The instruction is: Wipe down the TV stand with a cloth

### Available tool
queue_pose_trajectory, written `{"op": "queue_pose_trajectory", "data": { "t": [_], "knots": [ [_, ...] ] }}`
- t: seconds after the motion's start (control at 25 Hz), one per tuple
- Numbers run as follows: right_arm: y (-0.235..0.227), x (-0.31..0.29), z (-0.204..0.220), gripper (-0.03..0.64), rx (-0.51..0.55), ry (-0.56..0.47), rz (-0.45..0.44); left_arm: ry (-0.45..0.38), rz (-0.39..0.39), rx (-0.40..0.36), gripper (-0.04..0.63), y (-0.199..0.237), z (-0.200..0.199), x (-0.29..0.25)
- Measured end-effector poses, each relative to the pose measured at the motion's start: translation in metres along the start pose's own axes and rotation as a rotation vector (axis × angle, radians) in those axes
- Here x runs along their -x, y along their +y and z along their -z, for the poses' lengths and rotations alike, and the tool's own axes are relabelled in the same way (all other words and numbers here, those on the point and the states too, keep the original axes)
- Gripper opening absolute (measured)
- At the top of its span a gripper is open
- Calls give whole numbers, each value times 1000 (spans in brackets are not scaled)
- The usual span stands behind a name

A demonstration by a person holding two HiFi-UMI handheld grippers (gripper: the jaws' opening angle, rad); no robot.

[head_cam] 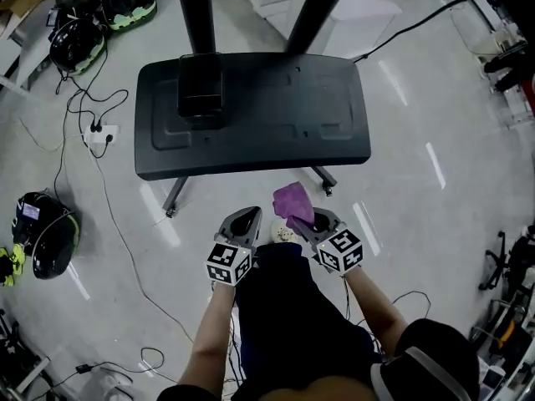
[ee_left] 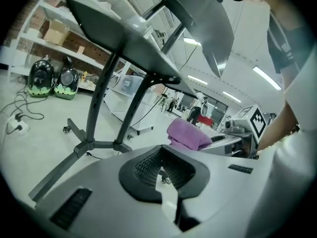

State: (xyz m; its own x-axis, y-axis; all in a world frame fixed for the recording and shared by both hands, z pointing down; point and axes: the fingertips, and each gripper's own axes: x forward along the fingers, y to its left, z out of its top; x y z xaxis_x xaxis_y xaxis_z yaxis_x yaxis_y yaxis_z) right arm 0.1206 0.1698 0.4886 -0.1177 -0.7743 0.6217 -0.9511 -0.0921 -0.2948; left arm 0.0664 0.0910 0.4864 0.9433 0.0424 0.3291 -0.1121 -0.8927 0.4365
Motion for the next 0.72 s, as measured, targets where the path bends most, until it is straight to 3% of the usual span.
{"op": "queue_pose_trajectory", "data": {
  "t": [0.12, 0.32, 0.72],
  "knots": [
    [25, 39, -30, 89, -31, -34, -27, 4, -15, -22, 7, -38, -32, 25],
    [65, 100, -74, 89, -132, -68, -33, -22, -47, 18, 8, -93, -93, 69],
    [153, 211, -177, 89, -87, -202, 3, -100, -68, -6, 6, -186, -223, 165]
  ]
}}
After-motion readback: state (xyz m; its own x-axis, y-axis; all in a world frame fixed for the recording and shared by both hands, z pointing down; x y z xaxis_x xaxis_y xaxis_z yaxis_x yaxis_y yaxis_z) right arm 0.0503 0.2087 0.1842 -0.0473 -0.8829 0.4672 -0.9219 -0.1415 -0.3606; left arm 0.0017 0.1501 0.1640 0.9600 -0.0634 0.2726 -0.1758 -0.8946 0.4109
